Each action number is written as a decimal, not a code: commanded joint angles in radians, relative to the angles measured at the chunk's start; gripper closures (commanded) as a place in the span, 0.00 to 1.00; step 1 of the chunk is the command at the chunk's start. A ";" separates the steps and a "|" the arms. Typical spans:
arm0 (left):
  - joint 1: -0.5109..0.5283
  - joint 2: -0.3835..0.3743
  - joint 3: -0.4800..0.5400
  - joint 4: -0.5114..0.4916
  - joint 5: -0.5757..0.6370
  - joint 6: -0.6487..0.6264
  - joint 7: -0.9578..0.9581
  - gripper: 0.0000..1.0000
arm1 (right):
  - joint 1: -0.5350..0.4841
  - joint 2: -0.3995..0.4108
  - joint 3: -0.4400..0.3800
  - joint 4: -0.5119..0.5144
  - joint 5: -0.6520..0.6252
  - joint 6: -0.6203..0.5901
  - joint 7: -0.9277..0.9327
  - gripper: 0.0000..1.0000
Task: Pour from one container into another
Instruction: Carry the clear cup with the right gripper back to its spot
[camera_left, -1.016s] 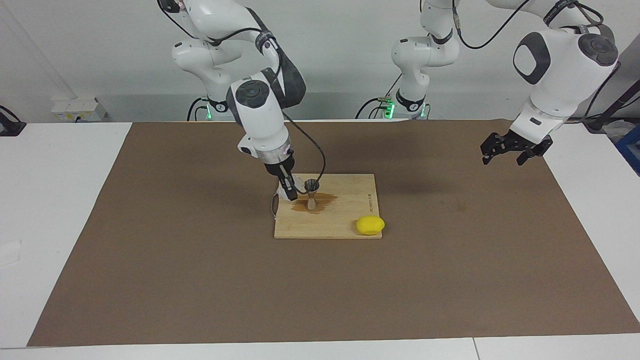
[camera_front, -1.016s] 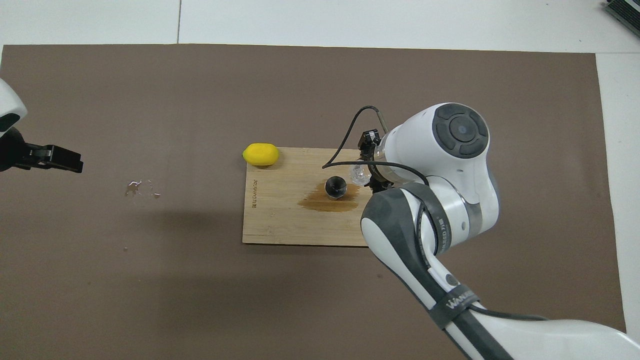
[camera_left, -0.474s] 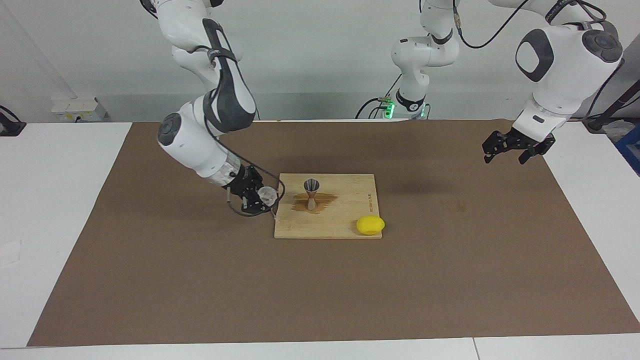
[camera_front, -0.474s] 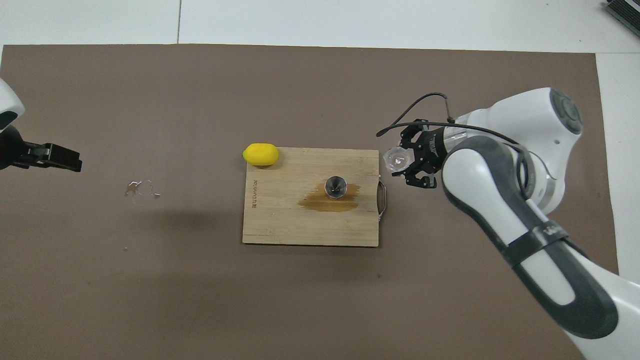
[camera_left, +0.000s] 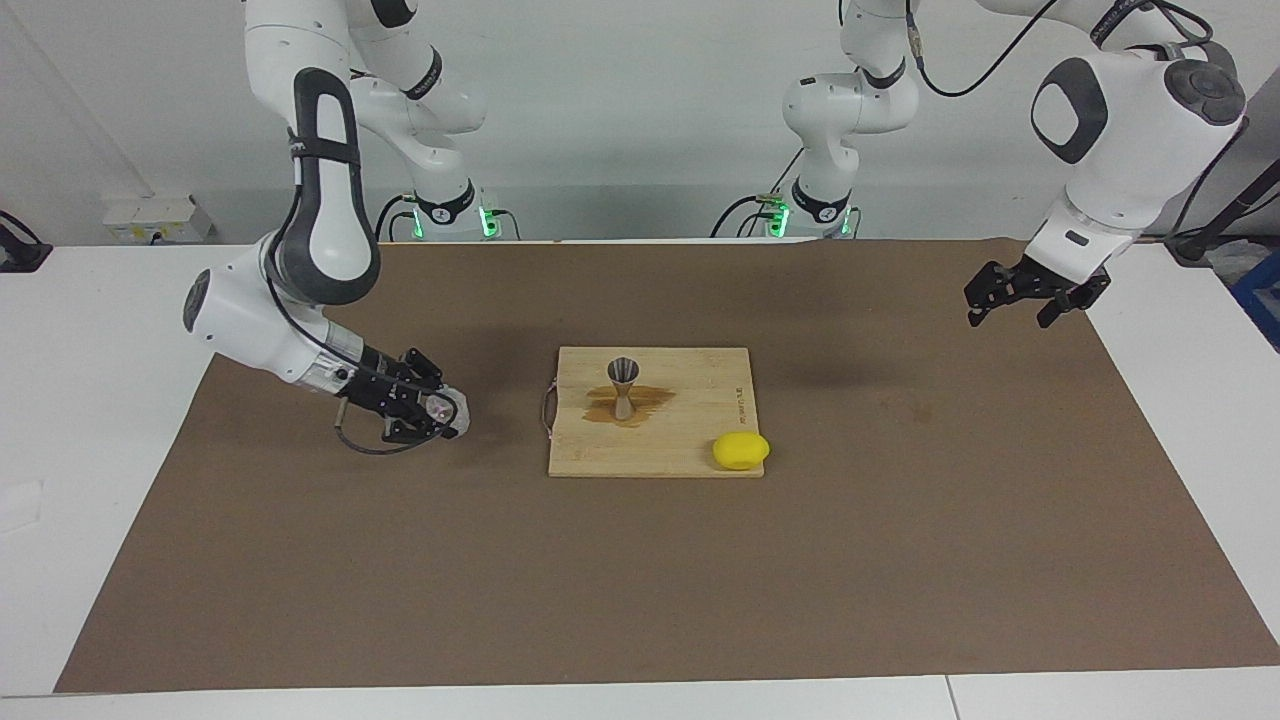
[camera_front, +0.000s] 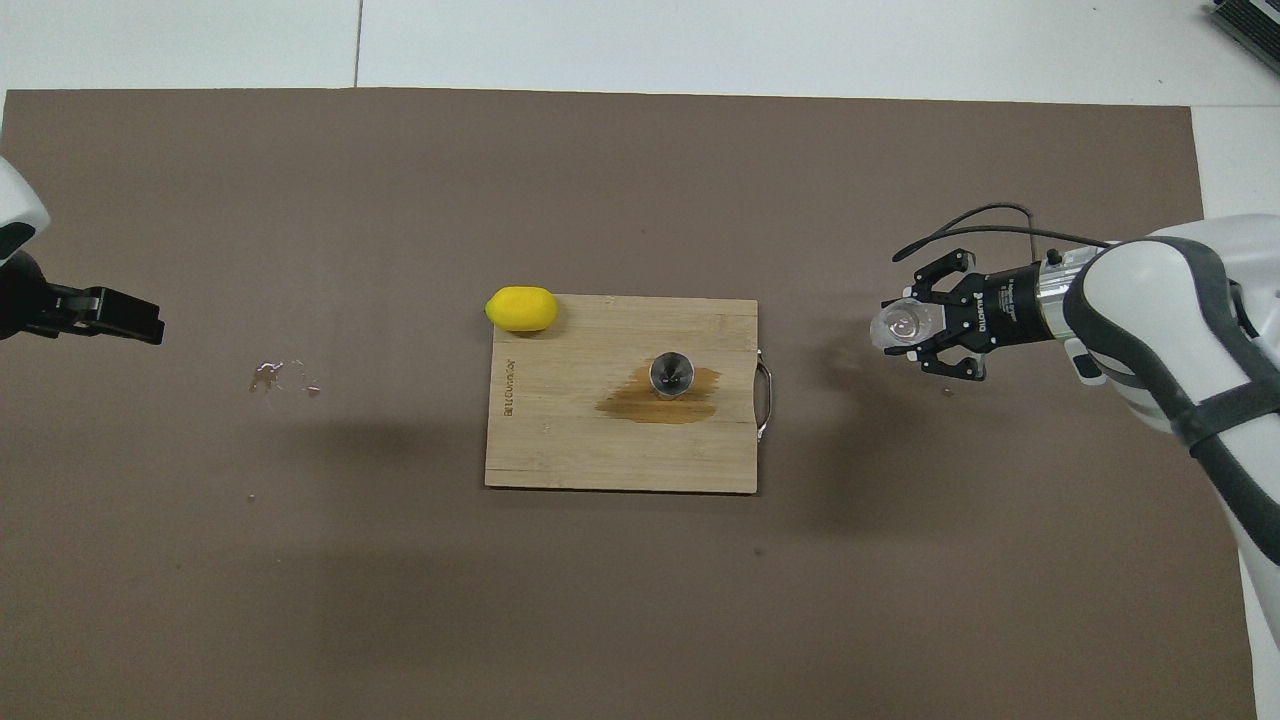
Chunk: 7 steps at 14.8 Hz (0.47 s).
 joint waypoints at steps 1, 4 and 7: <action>0.000 0.001 -0.003 0.015 -0.001 -0.015 -0.026 0.00 | -0.076 0.063 0.014 0.005 0.048 -0.039 -0.141 0.72; 0.001 0.000 -0.005 0.012 -0.001 -0.008 -0.031 0.00 | -0.110 0.092 0.014 0.003 0.057 -0.042 -0.227 0.67; 0.003 0.000 -0.005 0.006 -0.001 -0.007 -0.031 0.00 | -0.135 0.103 0.014 -0.003 0.057 -0.042 -0.273 0.65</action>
